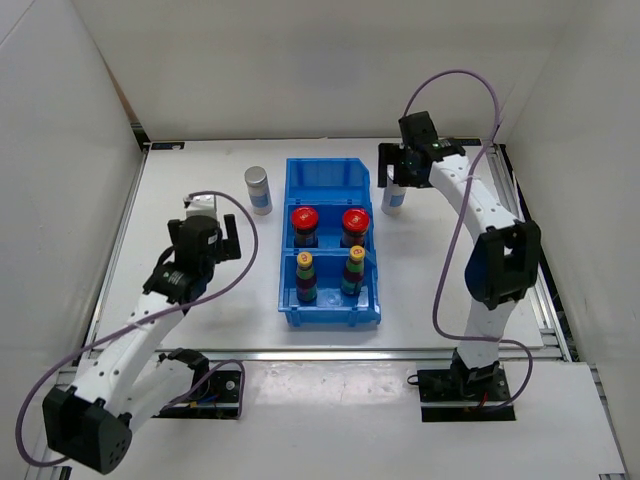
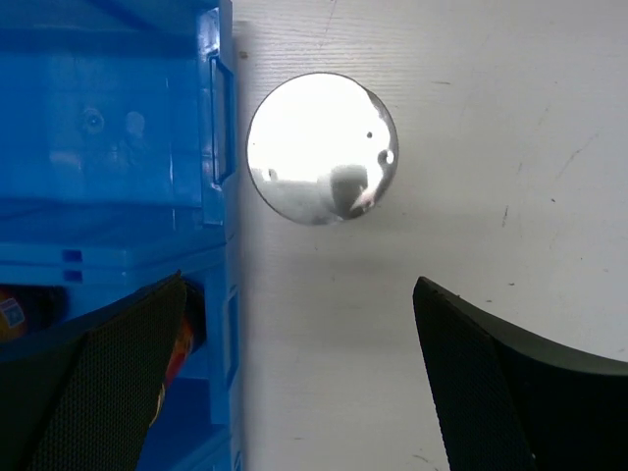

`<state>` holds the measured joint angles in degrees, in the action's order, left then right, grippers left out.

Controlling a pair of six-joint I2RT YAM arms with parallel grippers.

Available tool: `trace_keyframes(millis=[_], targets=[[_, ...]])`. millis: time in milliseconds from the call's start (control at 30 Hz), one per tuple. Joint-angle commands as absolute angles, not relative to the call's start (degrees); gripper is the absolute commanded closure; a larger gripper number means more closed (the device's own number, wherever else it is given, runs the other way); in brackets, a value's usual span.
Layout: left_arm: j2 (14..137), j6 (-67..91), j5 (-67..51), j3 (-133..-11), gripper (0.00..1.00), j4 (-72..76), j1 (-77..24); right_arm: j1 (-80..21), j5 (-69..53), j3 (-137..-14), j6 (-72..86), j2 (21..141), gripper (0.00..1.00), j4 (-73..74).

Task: Organize the condiment bottles

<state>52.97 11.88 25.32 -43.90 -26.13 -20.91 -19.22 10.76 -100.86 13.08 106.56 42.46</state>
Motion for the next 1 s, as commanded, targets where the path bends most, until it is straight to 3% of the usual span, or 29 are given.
trace_keyframes(millis=[0, 267, 567, 867, 900, 967], targets=[[48.7, 13.1, 28.7, -42.5, 0.01, -18.6, -21.5, -19.2, 8.7, -105.5, 12.4, 109.0, 0.00, 41.0], [51.0, 8.8, 28.7, -41.5, 0.01, -13.4, -22.7, -18.2, 9.9, -113.8, 11.9, 119.3, 0.00, 41.7], [51.6, 8.8, 28.7, -41.5, 0.01, -12.9, -22.7, -17.7, 10.0, -114.9, 12.5, 124.4, 0.01, 41.7], [52.2, 8.8, 28.7, -41.5, 0.01, -12.9, -22.7, -17.1, 13.9, -110.4, 11.9, 120.4, 0.35, 37.3], [52.2, 8.8, 28.7, -41.5, 0.01, -12.9, -22.7, -17.1, 13.9, -109.8, 11.9, 119.0, 0.46, 36.7], [52.2, 8.8, 28.7, -41.5, 0.01, -12.9, -22.7, -17.1, 14.9, -109.2, 11.9, 117.8, 0.56, 36.1]])
